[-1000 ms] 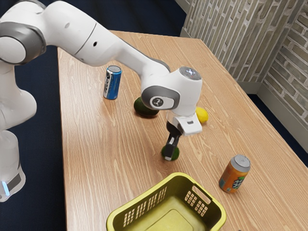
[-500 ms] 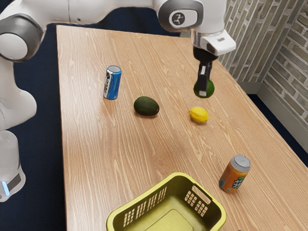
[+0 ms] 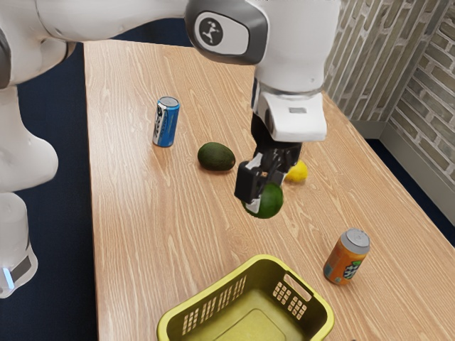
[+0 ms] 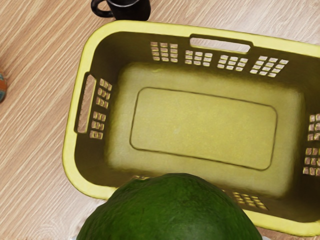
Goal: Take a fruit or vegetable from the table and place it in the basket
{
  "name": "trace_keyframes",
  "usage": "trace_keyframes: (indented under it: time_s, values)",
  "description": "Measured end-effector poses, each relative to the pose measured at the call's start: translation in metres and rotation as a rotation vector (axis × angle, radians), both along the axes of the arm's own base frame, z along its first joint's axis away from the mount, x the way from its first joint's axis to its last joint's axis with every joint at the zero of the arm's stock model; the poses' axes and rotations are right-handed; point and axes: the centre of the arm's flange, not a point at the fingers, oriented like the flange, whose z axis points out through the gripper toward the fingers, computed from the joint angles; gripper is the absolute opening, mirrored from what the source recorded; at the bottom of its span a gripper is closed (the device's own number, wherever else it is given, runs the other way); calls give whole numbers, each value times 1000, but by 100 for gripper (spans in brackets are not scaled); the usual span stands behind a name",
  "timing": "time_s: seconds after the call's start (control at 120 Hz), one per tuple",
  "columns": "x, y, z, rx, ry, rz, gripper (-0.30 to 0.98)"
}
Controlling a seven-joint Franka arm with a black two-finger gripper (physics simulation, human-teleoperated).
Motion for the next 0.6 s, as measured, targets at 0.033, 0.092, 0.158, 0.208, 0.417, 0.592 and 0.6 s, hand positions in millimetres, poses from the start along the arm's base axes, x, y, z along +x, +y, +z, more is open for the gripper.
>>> trace_keyframes:
  time_s: [0.033, 0.092, 0.158, 0.208, 0.417, 0.592, 0.6]
  values:
    - [-11, -8, 2, 0, 0, -7, 31]
    - [-31, -24, 4, 2, 2, -18, 31]
    - [-51, -44, -3, 21, 7, -25, 31]
    - [-62, -63, -15, 44, 13, -26, 31]
    - [-104, -125, -75, 113, 35, -36, 30]
    - [-20, -83, -102, 134, 24, 186, 31]
    - [-15, -80, -104, 135, 23, 197, 31]
